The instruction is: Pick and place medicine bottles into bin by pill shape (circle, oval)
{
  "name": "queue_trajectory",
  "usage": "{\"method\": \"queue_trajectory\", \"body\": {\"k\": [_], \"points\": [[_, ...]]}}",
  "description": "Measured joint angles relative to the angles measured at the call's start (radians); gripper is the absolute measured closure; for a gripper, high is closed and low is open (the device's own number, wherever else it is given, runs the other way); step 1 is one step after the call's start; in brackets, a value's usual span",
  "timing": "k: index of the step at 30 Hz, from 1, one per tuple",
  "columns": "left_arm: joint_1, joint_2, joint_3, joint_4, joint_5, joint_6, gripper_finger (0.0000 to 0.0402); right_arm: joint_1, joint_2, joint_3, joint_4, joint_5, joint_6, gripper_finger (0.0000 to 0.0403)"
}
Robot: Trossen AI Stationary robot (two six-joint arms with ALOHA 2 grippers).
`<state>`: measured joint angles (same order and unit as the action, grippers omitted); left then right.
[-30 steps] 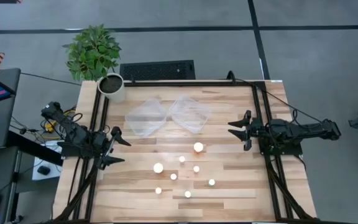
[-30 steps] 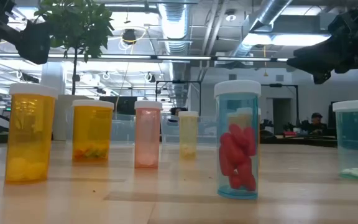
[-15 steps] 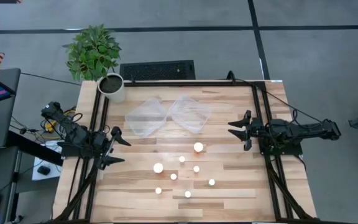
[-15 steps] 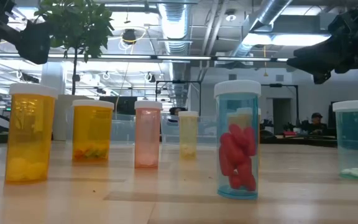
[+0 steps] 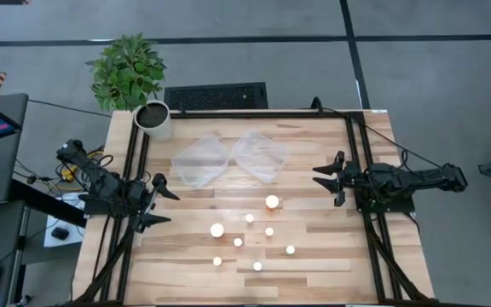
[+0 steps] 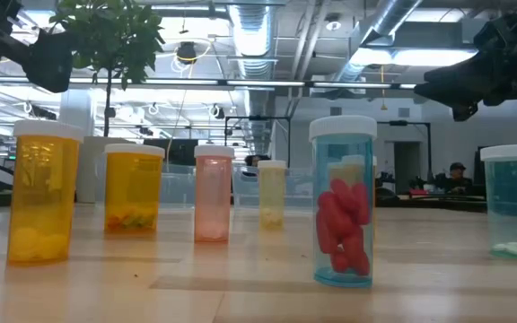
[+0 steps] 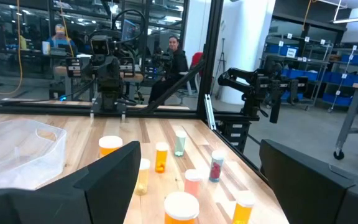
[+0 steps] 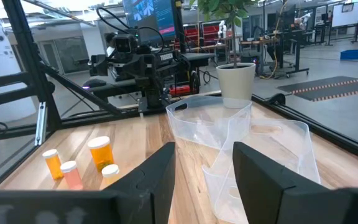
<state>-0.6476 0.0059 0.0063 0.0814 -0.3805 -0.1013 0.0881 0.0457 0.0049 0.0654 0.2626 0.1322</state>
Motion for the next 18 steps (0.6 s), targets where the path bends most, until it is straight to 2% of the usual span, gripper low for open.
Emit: {"method": "queue_trajectory", "body": {"k": [15,18], "points": [[0.0,0.0,0.0,0.0,0.003,0.029,0.0079,0.0,0.0,0.0,0.0,0.0,0.0,0.023],[0.0,0.0,0.0,0.0,0.019,-0.026,0.0079,0.0,0.0,0.0,0.0,0.0,0.0,0.0232]]}}
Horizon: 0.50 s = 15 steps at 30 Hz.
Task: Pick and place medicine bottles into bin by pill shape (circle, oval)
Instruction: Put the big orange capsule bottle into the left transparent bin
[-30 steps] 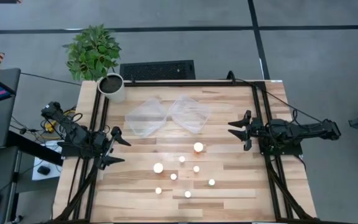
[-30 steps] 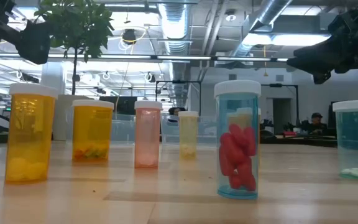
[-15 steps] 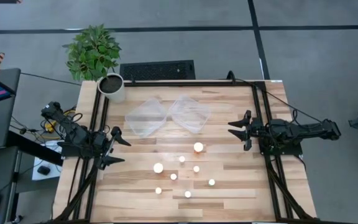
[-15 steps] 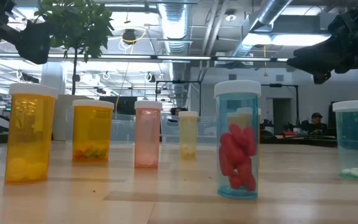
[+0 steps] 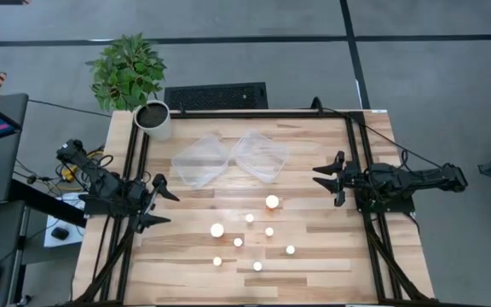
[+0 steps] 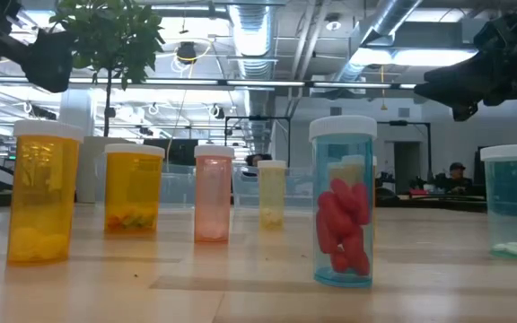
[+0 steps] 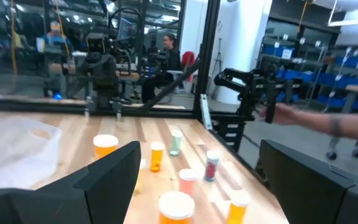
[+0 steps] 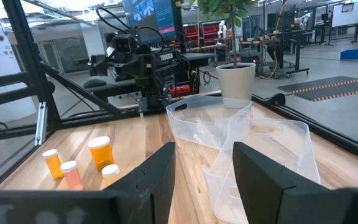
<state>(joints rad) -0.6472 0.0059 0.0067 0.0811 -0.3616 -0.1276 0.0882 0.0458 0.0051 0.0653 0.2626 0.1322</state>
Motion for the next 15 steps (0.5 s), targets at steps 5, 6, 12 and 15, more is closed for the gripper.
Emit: {"method": "queue_trajectory", "body": {"k": [5,6,12,15], "points": [[0.0,0.0,0.0,0.004,-0.004,0.048,0.0079,0.0,0.0,0.0,0.0,0.0,0.0,0.023],[0.0,0.0,0.0,0.011,-0.009,0.058,0.0079,0.0,0.0,0.0,0.0,0.0,0.0,0.0229],[0.0,0.0,0.0,0.109,-0.01,0.007,0.0079,0.0,0.0,0.0,0.001,0.0,0.0,0.0231],[0.0,0.0,0.0,0.184,-0.011,-0.043,0.0079,-0.005,0.0,0.0,0.038,0.001,-0.028,0.0232]]}}
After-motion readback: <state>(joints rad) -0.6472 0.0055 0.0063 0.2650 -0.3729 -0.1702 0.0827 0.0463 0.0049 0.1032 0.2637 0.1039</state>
